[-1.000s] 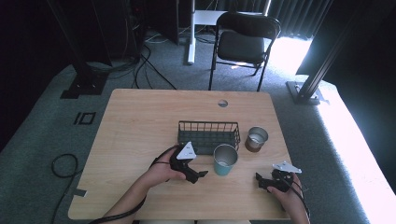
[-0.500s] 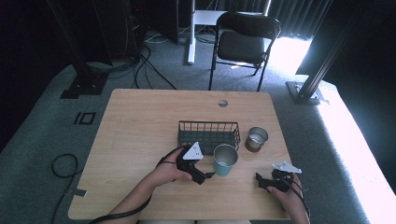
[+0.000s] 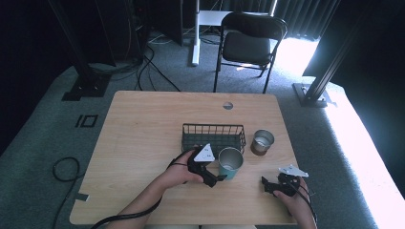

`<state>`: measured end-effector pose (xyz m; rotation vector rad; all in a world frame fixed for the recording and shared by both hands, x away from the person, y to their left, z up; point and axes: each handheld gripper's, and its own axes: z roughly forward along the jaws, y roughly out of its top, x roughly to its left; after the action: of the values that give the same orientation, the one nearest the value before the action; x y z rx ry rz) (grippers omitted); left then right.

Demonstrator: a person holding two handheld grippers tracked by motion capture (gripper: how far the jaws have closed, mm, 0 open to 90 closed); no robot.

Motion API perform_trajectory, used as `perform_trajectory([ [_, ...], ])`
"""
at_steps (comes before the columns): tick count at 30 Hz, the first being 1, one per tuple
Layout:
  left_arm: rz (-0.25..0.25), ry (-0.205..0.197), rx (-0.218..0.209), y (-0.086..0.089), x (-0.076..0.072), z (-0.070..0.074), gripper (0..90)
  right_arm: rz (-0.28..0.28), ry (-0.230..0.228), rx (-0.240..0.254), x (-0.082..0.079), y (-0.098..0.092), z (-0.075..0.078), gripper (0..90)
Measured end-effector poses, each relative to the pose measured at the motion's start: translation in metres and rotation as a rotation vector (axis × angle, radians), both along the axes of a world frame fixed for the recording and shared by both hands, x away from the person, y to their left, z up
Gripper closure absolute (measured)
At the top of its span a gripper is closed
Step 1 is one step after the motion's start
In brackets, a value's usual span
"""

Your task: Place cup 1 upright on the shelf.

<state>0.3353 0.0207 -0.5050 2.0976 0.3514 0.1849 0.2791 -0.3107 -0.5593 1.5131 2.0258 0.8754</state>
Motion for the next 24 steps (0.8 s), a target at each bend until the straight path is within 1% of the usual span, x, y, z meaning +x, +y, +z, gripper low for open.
perform_trajectory([
  [3, 0.006, -0.002, -0.014, -0.004, 0.001, -0.001, 4.5, 0.0, 0.0, 0.0, 0.0, 0.0, 0.0, 10.3],
  [4, 0.003, -0.017, -0.005, -0.006, 0.001, -0.001, 4.5, 0.0, 0.0, 0.001, 0.0, 0.0, 0.0, 10.3],
  [5, 0.001, -0.02, -0.005, -0.008, 0.001, -0.001, 4.4, 0.0, 0.0, 0.002, 0.0, 0.0, 0.0, 10.3],
  [6, -0.003, -0.015, -0.01, -0.01, 0.001, -0.001, 4.5, -0.001, 0.0, 0.004, 0.0, 0.0, 0.0, 10.3],
  [9, -0.01, -0.015, -0.009, -0.013, 0.003, -0.002, 4.5, -0.001, 0.0, 0.009, 0.0, -0.001, 0.0, 10.6],
  [10, -0.007, -0.011, -0.011, -0.015, 0.004, -0.002, 4.5, 0.003, -0.001, 0.003, 0.0, -0.001, 0.0, 11.0],
  [13, -0.01, -0.013, -0.011, -0.018, 0.006, -0.003, 4.5, 0.017, -0.001, 0.001, -0.001, -0.003, 0.0, 11.2],
  [18, -0.006, -0.001, -0.042, -0.024, 0.008, -0.005, 4.5, 0.018, -0.001, 0.0, -0.001, -0.003, 0.0, 11.2],
  [20, -0.01, -0.007, -0.038, -0.026, 0.008, -0.006, 4.5, 0.018, -0.001, 0.0, -0.001, -0.003, 0.0, 11.2],
  [21, -0.006, -0.005, -0.045, -0.028, 0.008, -0.006, 4.5, 0.018, -0.001, 0.0, -0.001, -0.003, 0.0, 11.2],
  [24, -0.006, -0.009, -0.048, -0.032, 0.009, -0.007, 4.5, 0.018, -0.001, 0.001, -0.001, -0.003, 0.0, 11.2],
])
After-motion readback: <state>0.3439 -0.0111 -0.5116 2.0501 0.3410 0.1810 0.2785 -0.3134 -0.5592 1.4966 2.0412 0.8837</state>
